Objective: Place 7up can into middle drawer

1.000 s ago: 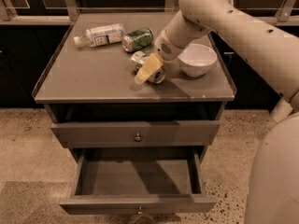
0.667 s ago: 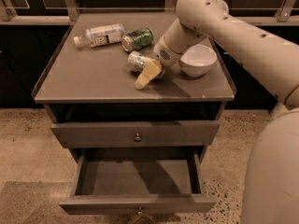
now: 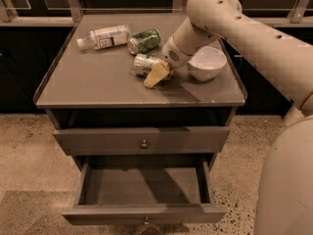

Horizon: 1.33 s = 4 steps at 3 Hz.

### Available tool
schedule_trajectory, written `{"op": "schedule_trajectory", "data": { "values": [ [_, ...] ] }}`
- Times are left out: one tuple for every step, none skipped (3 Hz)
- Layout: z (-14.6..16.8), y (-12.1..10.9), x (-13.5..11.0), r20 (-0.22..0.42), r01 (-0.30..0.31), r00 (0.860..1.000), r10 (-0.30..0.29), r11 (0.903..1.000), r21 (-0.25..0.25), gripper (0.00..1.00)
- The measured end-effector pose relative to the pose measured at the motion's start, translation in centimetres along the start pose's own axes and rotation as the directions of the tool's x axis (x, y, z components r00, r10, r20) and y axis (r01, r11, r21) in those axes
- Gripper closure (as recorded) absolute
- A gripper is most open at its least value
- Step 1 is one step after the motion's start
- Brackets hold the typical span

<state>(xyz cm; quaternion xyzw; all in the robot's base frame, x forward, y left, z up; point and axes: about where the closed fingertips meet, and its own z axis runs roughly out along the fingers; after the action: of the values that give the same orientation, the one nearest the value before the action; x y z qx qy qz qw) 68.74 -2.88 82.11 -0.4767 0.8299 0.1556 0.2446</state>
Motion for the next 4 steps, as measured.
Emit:
{"op": "schedule_trajectory", "data": {
  "values": [
    [0.00,0.00,0.00,0.000,0.000,1.000,0.000,1.0000,0.000,0.84],
    [-0.04,0.01,-0.03,0.000,0.000,1.000,0.000,1.0000,0.000,1.00],
    [-0.75,0.03,-0.50,0.000,0.000,1.000,0.000,1.0000,0.000,1.00],
    [-0.94,0.03,-0.63,0.000,0.000,1.000,0.000,1.0000,0.000,1.00]
  ]
}}
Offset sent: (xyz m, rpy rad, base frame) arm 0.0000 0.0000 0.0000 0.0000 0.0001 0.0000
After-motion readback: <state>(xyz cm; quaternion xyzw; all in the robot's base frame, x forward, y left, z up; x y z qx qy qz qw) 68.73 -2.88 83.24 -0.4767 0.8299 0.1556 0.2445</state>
